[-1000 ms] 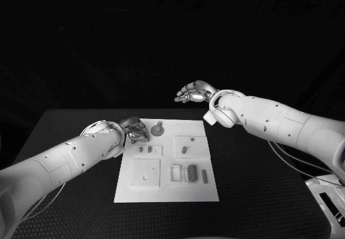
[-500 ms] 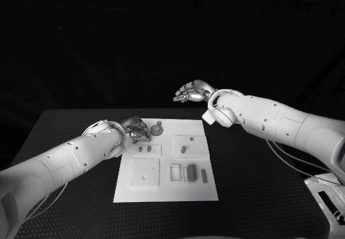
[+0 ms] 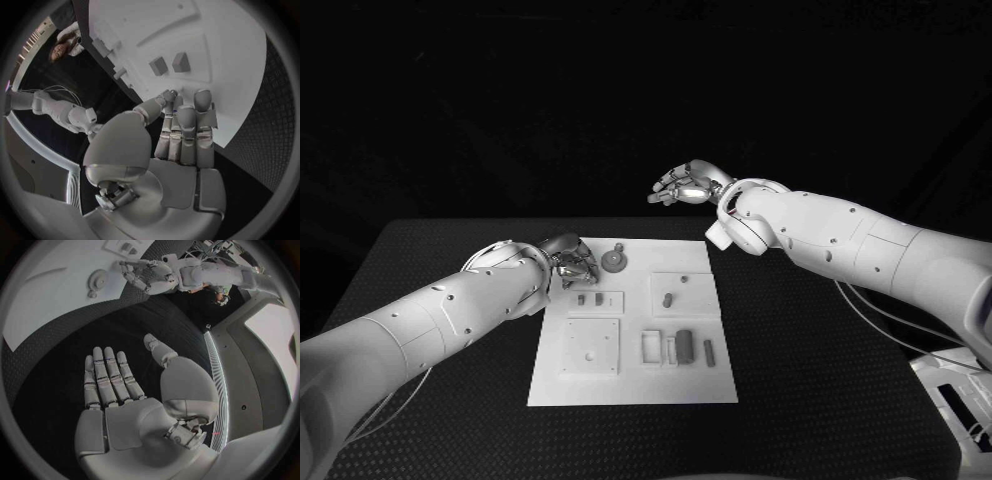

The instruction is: Assemble the parts on the task board

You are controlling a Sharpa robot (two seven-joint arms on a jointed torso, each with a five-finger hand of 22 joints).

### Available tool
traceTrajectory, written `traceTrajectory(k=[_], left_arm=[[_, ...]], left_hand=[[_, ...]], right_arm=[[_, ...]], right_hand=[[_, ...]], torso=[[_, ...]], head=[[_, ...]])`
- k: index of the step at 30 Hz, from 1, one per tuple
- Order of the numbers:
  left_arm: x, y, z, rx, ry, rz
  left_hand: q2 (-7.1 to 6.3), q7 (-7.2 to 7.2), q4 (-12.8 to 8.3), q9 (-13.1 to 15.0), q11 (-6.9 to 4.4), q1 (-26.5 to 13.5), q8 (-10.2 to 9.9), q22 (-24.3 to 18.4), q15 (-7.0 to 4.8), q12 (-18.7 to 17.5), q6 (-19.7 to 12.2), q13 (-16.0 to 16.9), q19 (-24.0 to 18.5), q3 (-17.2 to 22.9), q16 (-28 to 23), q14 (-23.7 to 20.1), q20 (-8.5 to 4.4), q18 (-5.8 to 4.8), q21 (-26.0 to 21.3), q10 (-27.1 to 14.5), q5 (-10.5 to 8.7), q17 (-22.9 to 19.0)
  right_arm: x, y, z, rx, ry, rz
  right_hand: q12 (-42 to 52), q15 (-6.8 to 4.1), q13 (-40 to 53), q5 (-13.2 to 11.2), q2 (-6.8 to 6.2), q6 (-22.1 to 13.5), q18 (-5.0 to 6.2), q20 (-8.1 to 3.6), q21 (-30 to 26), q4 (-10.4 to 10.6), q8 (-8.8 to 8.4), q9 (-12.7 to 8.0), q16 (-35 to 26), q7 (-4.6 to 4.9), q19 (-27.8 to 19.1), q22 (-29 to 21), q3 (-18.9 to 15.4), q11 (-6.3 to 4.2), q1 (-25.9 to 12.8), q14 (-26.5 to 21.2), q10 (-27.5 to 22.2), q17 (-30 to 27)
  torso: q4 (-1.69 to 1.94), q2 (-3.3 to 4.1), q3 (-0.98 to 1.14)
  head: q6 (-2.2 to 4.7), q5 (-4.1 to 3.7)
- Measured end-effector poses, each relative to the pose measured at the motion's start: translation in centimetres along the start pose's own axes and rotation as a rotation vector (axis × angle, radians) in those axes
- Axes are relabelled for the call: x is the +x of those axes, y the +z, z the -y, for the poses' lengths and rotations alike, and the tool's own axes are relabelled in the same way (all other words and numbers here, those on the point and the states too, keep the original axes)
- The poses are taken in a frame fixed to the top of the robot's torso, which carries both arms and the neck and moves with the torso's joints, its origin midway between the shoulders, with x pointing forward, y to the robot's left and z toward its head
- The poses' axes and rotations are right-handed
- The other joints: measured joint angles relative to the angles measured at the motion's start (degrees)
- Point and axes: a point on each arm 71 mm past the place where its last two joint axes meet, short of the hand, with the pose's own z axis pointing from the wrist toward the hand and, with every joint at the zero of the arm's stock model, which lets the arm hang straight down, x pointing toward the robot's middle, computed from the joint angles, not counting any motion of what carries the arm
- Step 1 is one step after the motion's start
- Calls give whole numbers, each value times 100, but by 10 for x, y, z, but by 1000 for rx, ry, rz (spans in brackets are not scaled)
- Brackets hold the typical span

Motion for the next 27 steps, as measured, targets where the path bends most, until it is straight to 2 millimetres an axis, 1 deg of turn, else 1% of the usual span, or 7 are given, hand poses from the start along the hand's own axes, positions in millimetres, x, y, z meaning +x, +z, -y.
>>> traceTrajectory(k=[5,19,27], left_arm=[[0,0,-1,-3,-8,-1],[-3,-3,-13,-38,-11,6],[-1,-1,-10,-37,-10,2]], left_hand=[[9,0,15,-1,5,-9,0,-1,1,1,0,0,0,15,0,0,1,0,0,-5,-10,0],[23,-1,17,15,-5,-21,-1,4,12,-14,-1,1,1,16,0,6,3,-22,0,7,-17,0],[32,-5,17,10,6,-11,-2,3,12,-38,-5,1,31,15,0,10,-9,-28,0,20,3,0]], right_arm=[[0,0,0,1,0,1],[-1,0,1,1,0,2],[-1,0,1,1,0,1]], right_hand=[[0,0,0,0,0,0,0,0,-22,0,0,0,0,0,0,4,0,0,0,0,0,0],[0,0,0,0,0,0,0,0,-22,0,0,-5,0,0,0,10,0,0,0,0,0,-5],[0,0,0,0,0,0,0,0,-22,0,21,-4,0,0,0,13,0,-21,0,0,21,-10]], torso=[[-1,-1,-2],[1,-1,-1],[-3,2,2]], head=[[2,5],[5,3],[10,5]])
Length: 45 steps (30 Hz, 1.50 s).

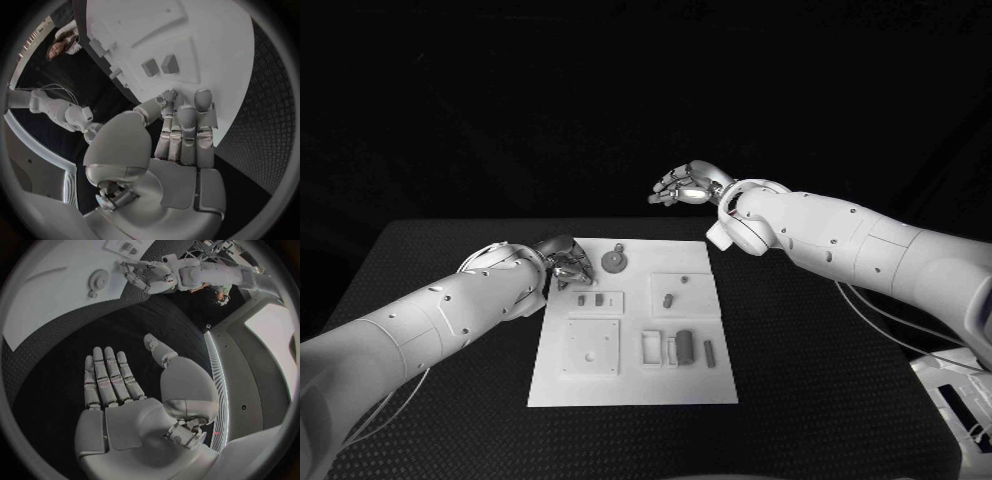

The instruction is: Assemble the parts on the task board

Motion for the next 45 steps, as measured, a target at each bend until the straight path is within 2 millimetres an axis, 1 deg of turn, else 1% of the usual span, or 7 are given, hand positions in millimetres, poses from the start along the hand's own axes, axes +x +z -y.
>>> traceTrajectory(k=[19,24,35,45], left_arm=[[0,0,-1,-5,-1,1],[-1,-1,-3,-6,-9,2],[-4,-2,1,6,-37,11],[-3,-2,4,15,-44,7]], left_hand=[[-6,-8,-12,5,-3,15,12,-1,-3,13,-8,0,11,8,0,23,10,-8,0,17,-13,0],[-6,-10,-18,5,-2,16,12,-1,-2,13,-9,0,11,1,-21,23,10,-9,0,16,-15,0],[3,4,-17,5,0,7,7,-2,0,5,4,0,12,1,-21,22,12,-9,0,14,0,0],[15,5,-6,11,2,-5,1,-3,9,-16,5,0,20,11,-22,30,21,-8,0,12,0,0]], right_arm=[[0,0,0,0,0,0],[0,0,0,0,0,0],[0,0,0,1,0,1],[0,0,0,1,0,1]], right_hand=[[0,0,0,0,0,0,0,0,-18,0,0,-5,0,0,0,10,0,0,0,0,0,-7],[0,0,0,0,0,0,0,0,-22,0,0,-5,0,0,0,9,0,0,0,0,0,-7],[-23,0,0,0,0,0,0,0,-22,17,0,-4,0,0,0,15,-17,1,0,0,0,-12],[-22,0,0,0,0,0,0,0,-22,17,0,-9,0,0,0,20,-17,1,0,0,-1,-13]], torso=[[0,1,1],[1,1,-3],[2,-1,-3],[2,-1,-3]], head=[[1,-18],[-1,-19],[5,-12],[9,-6]])
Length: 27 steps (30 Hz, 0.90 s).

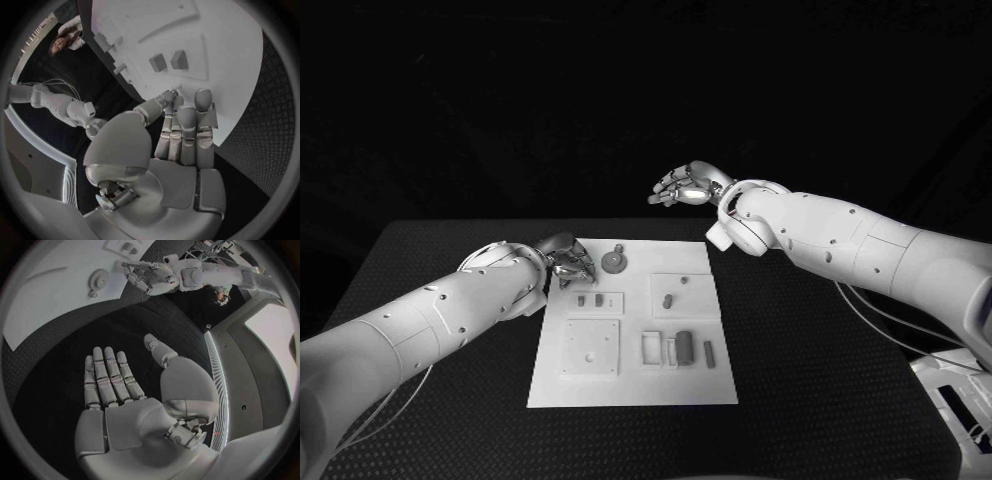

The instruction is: Assemble the parts on the task board

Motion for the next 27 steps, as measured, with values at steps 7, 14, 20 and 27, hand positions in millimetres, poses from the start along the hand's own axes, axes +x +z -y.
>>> traceTrajectory(k=[7,14,20,27], left_arm=[[1,1,2,1,-2,-4],[0,1,0,-8,-1,-2],[2,3,2,-7,-1,-8],[3,4,4,-5,-2,-15]], left_hand=[[0,0,0,-1,-1,0,-1,0,-20,-10,0,0,1,-1,0,23,1,0,-23,26,-2,0],[0,-1,0,1,0,0,-1,4,-21,6,-1,0,-4,-1,0,25,-4,0,-23,27,-13,0],[-3,-2,-13,4,3,3,22,3,-19,6,-2,0,-12,6,0,26,-12,-1,-23,29,-15,0],[-4,-10,-21,6,4,4,22,3,-18,6,-10,0,-12,13,-22,26,-12,-1,-23,28,-1,0]], right_arm=[[0,0,0,0,0,0],[0,0,0,0,0,0],[0,0,0,0,0,0],[0,0,0,-1,0,0]], right_hand=[[0,0,0,0,0,0,0,0,0,0,0,0,0,0,0,5,0,21,0,0,21,-5],[0,0,0,0,0,0,0,0,-23,0,0,0,0,0,0,10,0,21,0,0,21,-5],[0,0,0,0,0,0,0,0,-23,0,0,1,0,0,0,10,0,21,0,0,21,-5],[0,0,0,0,0,0,0,0,-23,0,0,1,0,0,0,15,0,21,0,0,21,-10]], torso=[[-2,1,3],[-2,1,4],[-2,2,4],[-3,3,4]], head=[[3,7],[-8,4],[-19,-1],[-24,-5]])
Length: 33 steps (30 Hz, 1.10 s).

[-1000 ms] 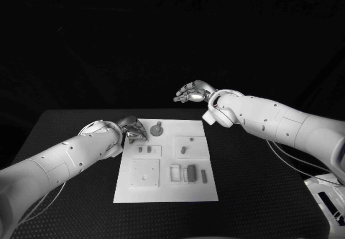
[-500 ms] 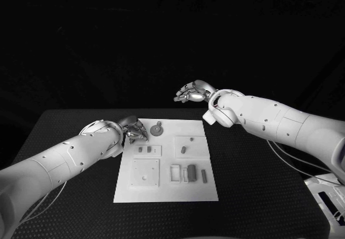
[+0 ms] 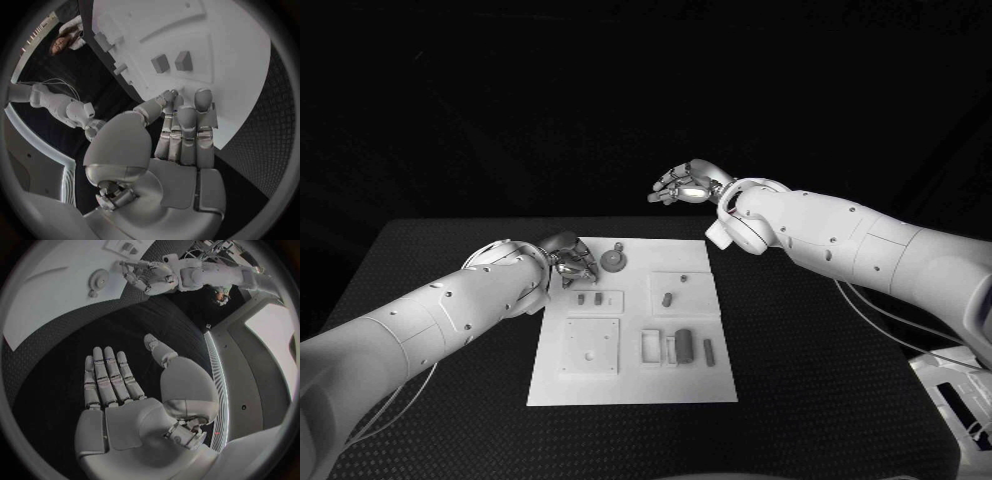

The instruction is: Assemble the parts on the task board

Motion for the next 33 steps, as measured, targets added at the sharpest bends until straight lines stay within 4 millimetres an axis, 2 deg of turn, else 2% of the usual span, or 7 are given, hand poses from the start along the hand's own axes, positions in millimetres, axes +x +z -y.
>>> traceTrajectory(k=[33], left_arm=[[0,0,-2,-5,20,-16]], left_hand=[[-13,1,19,15,22,13,-22,-2,18,-23,0,0,3,14,0,-4,4,0,-23,-15,-14,0]], right_arm=[[-1,0,1,1,-1,1]], right_hand=[[-22,0,0,0,0,0,0,-21,-21,0,0,-10,0,0,21,13,0,0,0,0,0,-11]], torso=[[3,-2,-3]], head=[[-20,-21]])
